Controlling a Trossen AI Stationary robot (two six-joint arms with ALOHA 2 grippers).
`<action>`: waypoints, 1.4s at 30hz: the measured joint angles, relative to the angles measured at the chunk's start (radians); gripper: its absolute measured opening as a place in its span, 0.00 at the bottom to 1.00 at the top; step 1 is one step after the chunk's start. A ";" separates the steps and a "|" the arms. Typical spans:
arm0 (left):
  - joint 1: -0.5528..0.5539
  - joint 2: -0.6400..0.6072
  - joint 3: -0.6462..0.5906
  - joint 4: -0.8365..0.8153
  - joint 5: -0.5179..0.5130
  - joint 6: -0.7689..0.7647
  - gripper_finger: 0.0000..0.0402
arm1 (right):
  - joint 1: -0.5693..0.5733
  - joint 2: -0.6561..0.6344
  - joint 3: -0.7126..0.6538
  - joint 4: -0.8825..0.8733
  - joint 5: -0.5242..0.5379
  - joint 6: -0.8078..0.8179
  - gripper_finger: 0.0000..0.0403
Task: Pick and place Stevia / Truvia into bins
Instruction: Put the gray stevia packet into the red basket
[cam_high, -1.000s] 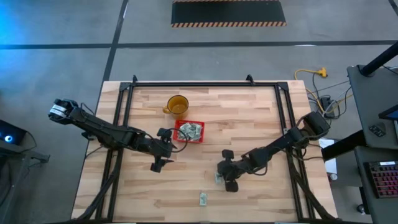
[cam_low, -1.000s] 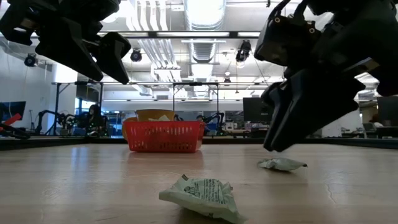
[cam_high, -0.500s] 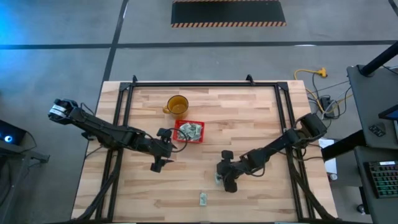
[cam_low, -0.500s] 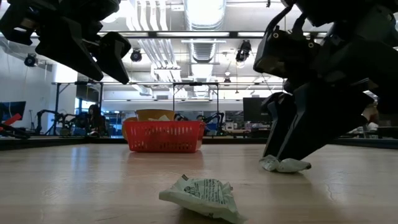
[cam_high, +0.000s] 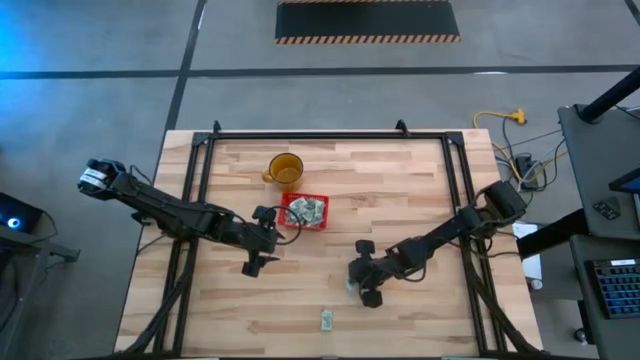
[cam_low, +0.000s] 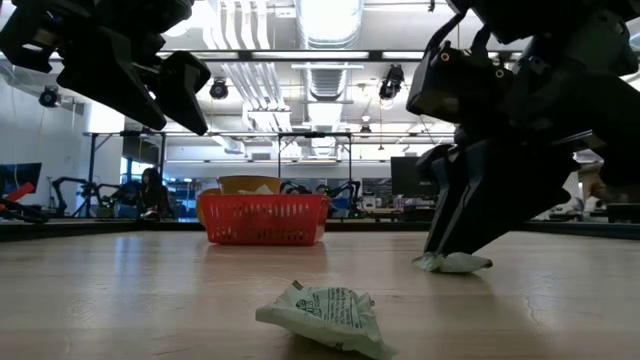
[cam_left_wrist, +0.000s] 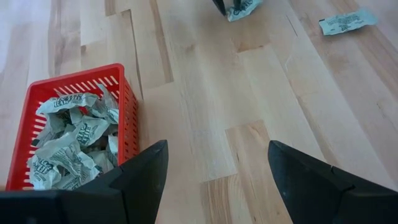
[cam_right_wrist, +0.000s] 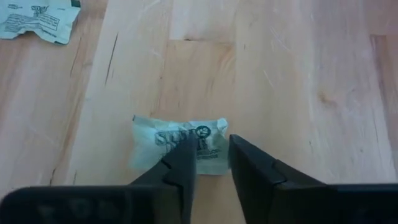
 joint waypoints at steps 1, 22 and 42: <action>0.000 0.000 0.000 0.000 0.000 0.000 0.64 | 0.000 -0.001 0.000 0.000 0.000 -0.001 0.19; 0.000 0.000 0.000 0.000 0.000 0.000 0.64 | 0.001 -0.008 0.004 0.007 0.112 -0.161 0.02; 0.000 0.000 0.000 0.124 0.000 -0.018 0.64 | -0.203 -0.017 0.148 0.062 0.469 -0.601 0.02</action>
